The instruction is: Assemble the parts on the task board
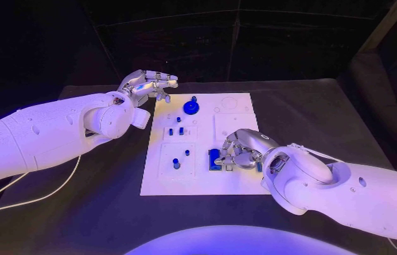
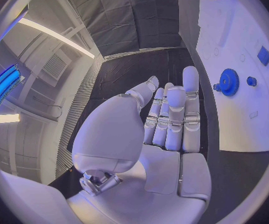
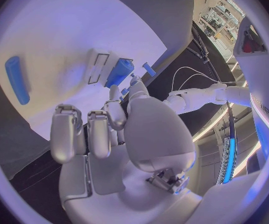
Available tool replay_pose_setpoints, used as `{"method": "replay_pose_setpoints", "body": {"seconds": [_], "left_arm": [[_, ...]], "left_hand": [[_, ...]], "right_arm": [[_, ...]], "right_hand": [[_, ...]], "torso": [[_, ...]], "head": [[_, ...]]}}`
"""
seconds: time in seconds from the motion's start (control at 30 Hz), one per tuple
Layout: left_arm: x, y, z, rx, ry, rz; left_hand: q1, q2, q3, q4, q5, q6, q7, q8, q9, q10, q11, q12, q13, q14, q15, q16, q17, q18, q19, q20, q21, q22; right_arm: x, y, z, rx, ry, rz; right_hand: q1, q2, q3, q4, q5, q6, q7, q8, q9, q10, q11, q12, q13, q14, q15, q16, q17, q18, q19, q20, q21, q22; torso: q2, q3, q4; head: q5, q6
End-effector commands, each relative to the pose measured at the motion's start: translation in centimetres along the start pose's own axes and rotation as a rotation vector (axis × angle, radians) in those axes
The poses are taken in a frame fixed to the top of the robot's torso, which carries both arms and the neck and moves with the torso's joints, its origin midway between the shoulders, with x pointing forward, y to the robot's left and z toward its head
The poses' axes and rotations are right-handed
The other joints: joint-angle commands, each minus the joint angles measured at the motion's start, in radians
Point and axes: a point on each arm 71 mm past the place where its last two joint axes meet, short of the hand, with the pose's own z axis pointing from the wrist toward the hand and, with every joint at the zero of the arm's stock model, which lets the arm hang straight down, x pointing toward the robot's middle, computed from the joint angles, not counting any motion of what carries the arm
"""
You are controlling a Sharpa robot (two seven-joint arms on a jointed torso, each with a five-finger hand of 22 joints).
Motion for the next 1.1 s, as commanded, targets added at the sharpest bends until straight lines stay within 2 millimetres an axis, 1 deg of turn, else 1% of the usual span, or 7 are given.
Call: {"method": "replay_pose_setpoints", "body": {"seconds": [0.03,0.13,0.4,0.63,0.83,0.93,1.1], "left_arm": [[0.13,-0.13,0.08,0.006,0.011,-0.006],[0.14,-0.13,0.09,0.006,0.011,-0.006],[0.17,-0.12,0.11,0.005,0.012,-0.006],[0.23,-0.12,0.13,0.005,0.014,-0.006],[0.15,-0.11,0.11,0.005,0.012,-0.006],[0.16,-0.1,0.13,0.005,0.013,-0.006],[0.15,-0.08,0.14,0.004,0.013,-0.006]], "left_hand": [[0.001,0.001,-0.004,0.0,0.004,-0.007,-0.003,0.007,-0.001,-0.01,0.0,0.003,0.001,-0.008,0.001,0.003,-0.001,0.013,0.002,0.006,-0.006,-0.002],[0.001,0.001,-0.004,0.0,0.004,-0.007,-0.003,0.007,-0.001,-0.01,0.0,0.003,0.001,-0.008,0.001,0.003,-0.001,0.013,0.002,0.006,-0.006,-0.002],[0.001,0.001,-0.004,0.0,0.004,-0.007,-0.003,0.007,-0.001,-0.01,0.0,0.003,0.001,-0.008,0.001,0.003,-0.001,0.013,0.002,0.006,-0.006,-0.002],[0.001,0.001,-0.004,0.0,0.004,-0.007,-0.003,0.007,-0.001,-0.01,0.0,0.003,0.001,-0.008,0.001,0.003,-0.001,0.013,0.002,0.006,-0.006,-0.002],[0.001,0.001,-0.004,0.0,0.004,-0.007,-0.003,0.007,-0.001,-0.01,0.0,0.003,0.001,-0.008,0.001,0.003,-0.001,0.013,0.002,0.006,-0.006,-0.002],[0.002,0.003,-0.005,0.0,0.003,-0.007,-0.003,0.008,-0.002,-0.012,0.0,0.006,0.002,-0.008,0.001,0.004,-0.002,0.013,0.002,0.006,-0.007,-0.002],[0.002,0.003,-0.005,0.0,0.003,-0.007,-0.003,0.008,-0.002,-0.012,0.0,0.006,0.002,-0.008,0.001,0.004,-0.002,0.013,0.002,0.006,-0.007,-0.002]], "right_arm": [[-0.02,0.28,-0.13,-0.049,0.016,0.022],[0.2,0.05,-0.15,-0.041,0.055,-0.006],[0.49,-0.06,-0.01,-0.026,0.089,-0.044],[0.48,0.15,0.28,-0.007,0.06,-0.03],[0.18,-0.31,0.33,0.032,0.025,-0.017],[0.08,-0.49,0.34,0.043,0.015,-0.013],[0.02,-0.72,0.36,0.056,0.012,-0.011]], "right_hand": [[-0.011,-0.001,-0.006,0.0,-0.004,0.008,0.0,0.004,0.001,0.007,-0.002,0.004,0.001,0.076,0.0,0.005,0.124,-0.014,0.012,-0.002,0.005,0.045],[-0.01,-0.001,-0.007,-0.001,-0.005,0.008,-0.001,0.004,0.001,0.005,-0.002,0.001,-0.002,0.076,0.0,0.004,0.123,-0.014,0.012,-0.002,0.004,0.045],[0.009,0.002,-0.01,-0.01,-0.006,0.01,-0.002,0.006,0.003,0.004,-0.003,-0.002,-0.003,0.076,-0.001,0.004,0.123,-0.014,0.012,-0.003,0.005,0.046],[0.026,0.019,-0.009,-0.018,0.004,0.02,-0.005,0.012,0.006,0.005,-0.006,-0.002,-0.001,0.076,-0.003,0.005,0.125,-0.015,0.012,-0.004,0.006,0.047],[0.031,0.032,-0.01,-0.019,0.007,0.028,-0.009,0.016,0.008,0.007,-0.008,0.0,0.001,0.077,-0.005,0.005,0.126,-0.014,0.012,-0.006,0.005,0.047],[0.027,0.04,-0.013,-0.015,0.009,0.031,-0.01,0.018,0.009,0.009,-0.01,0.002,0.003,0.077,-0.006,0.005,0.126,-0.014,0.012,-0.007,0.005,0.046],[0.022,0.042,-0.017,-0.011,0.01,0.032,-0.01,0.019,0.01,0.01,-0.01,0.002,0.003,0.077,-0.006,0.005,0.125,-0.014,0.012,-0.008,0.005,0.046]], "torso": [[0.0,-0.0008,-0.001],[0.0,-0.0016,-0.0005],[0.0,-0.0015,0.0013],[0.0,-0.0022,0.0024],[0.0,-0.001,-0.0004],[0.0,-0.0011,-0.0002],[0.0,-0.0006,0.0004]], "head": [[0.0,-0.001],[-0.001,-0.002],[0.0,-0.003],[0.001,-0.006],[0.004,-0.007],[0.004,-0.009],[0.003,-0.008]]}}
